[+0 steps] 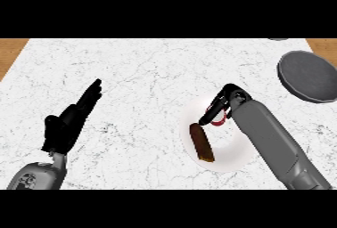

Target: Pick the can from the plate and place it in the pan

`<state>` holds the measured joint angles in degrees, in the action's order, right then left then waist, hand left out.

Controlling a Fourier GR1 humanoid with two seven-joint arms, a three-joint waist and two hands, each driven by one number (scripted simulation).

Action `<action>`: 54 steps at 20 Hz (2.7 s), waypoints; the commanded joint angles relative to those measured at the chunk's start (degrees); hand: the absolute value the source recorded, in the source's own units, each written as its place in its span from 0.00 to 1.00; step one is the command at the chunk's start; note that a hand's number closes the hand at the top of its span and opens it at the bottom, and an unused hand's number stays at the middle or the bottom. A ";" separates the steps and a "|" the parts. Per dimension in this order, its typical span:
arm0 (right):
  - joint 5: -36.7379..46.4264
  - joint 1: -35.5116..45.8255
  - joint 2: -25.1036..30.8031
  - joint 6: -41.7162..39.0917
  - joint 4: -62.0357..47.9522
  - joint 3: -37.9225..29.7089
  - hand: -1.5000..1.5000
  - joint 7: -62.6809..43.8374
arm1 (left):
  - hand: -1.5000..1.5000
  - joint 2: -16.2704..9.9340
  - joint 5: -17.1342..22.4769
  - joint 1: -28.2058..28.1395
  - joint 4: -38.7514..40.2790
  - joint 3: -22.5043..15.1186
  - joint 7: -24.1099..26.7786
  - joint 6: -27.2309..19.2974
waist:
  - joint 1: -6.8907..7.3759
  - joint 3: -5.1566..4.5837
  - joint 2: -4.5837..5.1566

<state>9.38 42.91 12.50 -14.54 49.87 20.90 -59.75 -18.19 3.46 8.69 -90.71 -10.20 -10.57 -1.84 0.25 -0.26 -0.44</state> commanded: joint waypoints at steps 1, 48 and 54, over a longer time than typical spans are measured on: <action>0.91 -3.87 0.04 -3.20 1.39 0.21 1.00 -2.23 | 0.50 -0.66 0.78 -1.82 -1.80 1.60 -0.67 1.97 | -0.11 0.26 0.35; 29.36 -15.39 16.92 42.06 14.67 -19.95 1.00 41.94 | 0.50 3.72 -3.61 0.03 -0.48 4.70 0.02 5.52 | 0.81 0.33 0.91; 25.75 -10.17 18.32 46.40 -3.54 -26.10 1.00 58.54 | 0.50 3.26 -2.66 3.91 1.43 7.47 -2.48 6.53 | 0.72 0.34 0.90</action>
<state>37.11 29.86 30.13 29.32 57.14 -1.52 -10.54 -14.41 -0.13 9.68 -91.40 -4.81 -11.97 3.66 1.00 0.08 0.39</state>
